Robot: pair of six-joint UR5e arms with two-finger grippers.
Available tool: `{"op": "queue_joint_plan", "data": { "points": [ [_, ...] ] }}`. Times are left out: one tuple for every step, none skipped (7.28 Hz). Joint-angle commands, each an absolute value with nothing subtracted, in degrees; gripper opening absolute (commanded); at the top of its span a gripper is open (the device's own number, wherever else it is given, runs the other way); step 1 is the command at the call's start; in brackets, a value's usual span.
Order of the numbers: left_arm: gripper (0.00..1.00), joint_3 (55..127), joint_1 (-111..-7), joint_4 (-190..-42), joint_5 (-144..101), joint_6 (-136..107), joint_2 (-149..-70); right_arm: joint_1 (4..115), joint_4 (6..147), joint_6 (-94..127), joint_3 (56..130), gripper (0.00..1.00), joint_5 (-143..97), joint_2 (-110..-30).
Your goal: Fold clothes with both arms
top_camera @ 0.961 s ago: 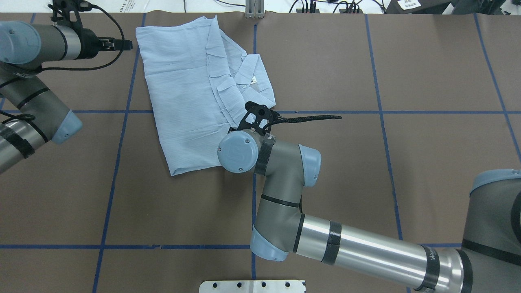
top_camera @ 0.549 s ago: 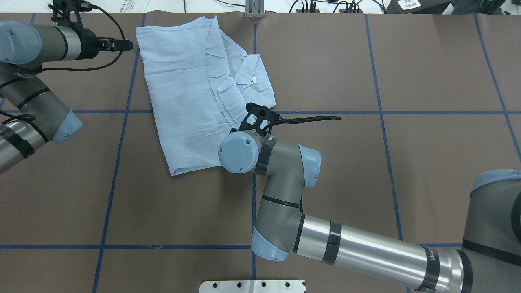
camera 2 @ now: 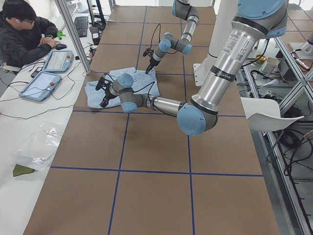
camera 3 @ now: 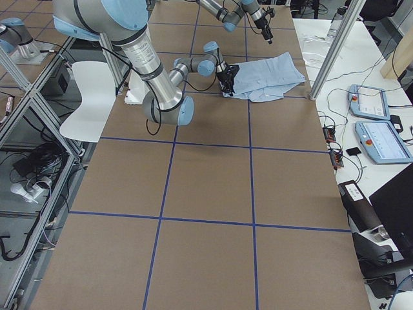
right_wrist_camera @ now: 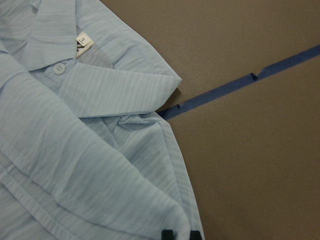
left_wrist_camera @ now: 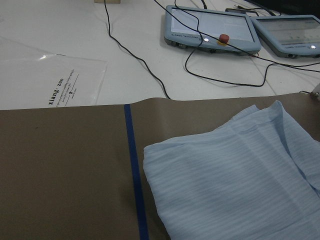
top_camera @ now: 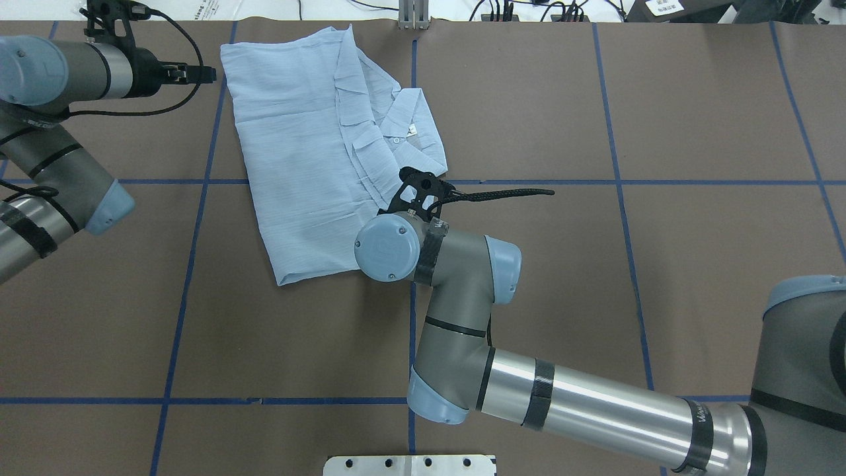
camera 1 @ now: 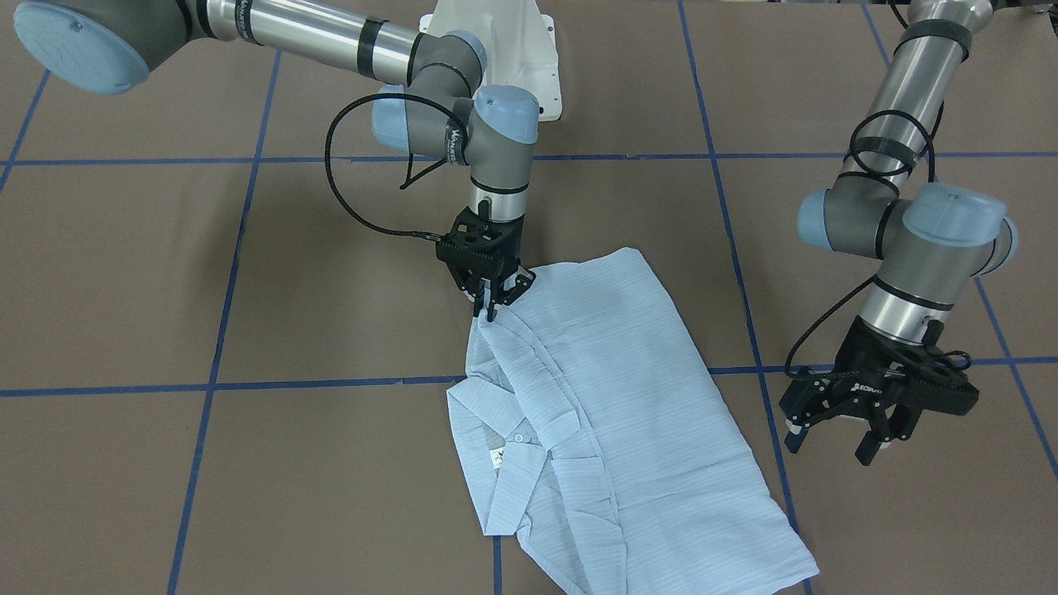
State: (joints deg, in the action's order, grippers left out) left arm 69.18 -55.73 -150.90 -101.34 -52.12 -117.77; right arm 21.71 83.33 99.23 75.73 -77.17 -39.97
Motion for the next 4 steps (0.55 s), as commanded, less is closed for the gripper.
{"op": "queue_joint_plan", "data": {
  "points": [
    [1.0,69.26,-55.72,-150.91,-101.34,-52.21,-117.77,21.71,83.23,99.67,75.76,0.0,-77.17,-39.82],
    [1.0,69.26,-55.64,-150.91,-101.34,-52.21,-117.77,21.71,83.23,99.67,75.85,0.0,-77.17,-39.81],
    [1.0,69.43,-55.63,-150.91,-101.34,-52.29,-117.77,21.71,83.15,99.58,76.81,0.0,-77.17,-39.64],
    [1.0,71.0,-55.63,-150.91,-101.34,-53.34,-117.77,21.8,83.23,99.58,79.17,0.0,-77.17,-39.64]
  ]
}}
